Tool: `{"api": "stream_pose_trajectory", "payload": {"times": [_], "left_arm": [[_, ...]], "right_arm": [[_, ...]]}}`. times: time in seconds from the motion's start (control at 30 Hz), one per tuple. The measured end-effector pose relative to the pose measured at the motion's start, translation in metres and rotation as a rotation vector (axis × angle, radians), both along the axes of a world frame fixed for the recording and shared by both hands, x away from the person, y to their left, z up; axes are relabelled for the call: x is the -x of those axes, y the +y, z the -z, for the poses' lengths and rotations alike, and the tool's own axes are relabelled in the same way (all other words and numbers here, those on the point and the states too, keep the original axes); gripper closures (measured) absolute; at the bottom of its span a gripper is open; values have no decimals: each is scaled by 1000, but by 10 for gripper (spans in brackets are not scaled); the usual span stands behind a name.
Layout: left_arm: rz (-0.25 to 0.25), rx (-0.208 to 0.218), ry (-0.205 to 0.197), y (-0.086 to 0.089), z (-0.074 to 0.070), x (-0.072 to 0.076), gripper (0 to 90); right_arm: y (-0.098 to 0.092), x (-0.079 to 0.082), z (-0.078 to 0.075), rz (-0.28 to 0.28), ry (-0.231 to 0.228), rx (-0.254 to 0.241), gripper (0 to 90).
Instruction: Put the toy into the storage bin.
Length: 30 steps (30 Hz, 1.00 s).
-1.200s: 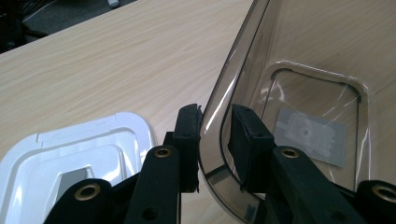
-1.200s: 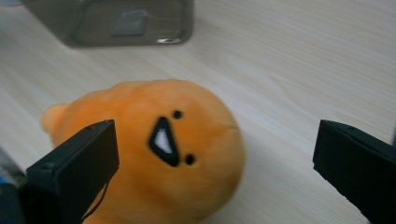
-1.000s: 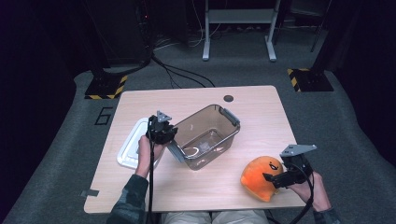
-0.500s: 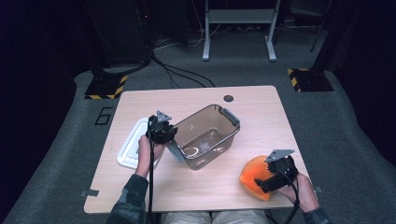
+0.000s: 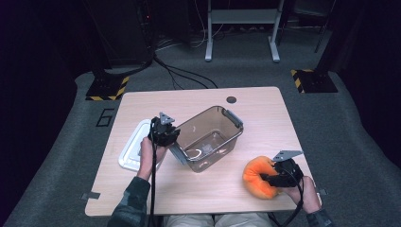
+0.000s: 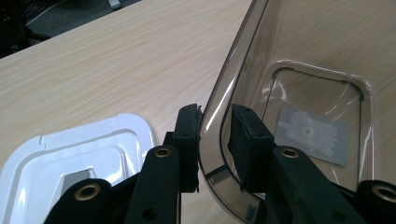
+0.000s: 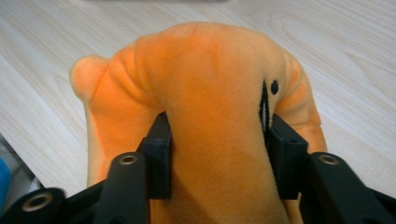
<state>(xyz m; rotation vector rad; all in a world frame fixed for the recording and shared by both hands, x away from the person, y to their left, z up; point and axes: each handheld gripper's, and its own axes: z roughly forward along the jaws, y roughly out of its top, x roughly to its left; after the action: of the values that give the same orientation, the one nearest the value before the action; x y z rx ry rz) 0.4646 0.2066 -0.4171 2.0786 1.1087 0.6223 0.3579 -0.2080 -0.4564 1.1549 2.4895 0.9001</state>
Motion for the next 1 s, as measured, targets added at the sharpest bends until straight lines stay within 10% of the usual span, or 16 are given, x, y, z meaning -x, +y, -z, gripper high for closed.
{"api": "stream_pose_trajectory", "payload": {"times": [1.0], "left_arm": [[4,-37,-10,-3,0,0,723]], "right_arm": [[9,-2,-50,11,-83,-104,610]]}}
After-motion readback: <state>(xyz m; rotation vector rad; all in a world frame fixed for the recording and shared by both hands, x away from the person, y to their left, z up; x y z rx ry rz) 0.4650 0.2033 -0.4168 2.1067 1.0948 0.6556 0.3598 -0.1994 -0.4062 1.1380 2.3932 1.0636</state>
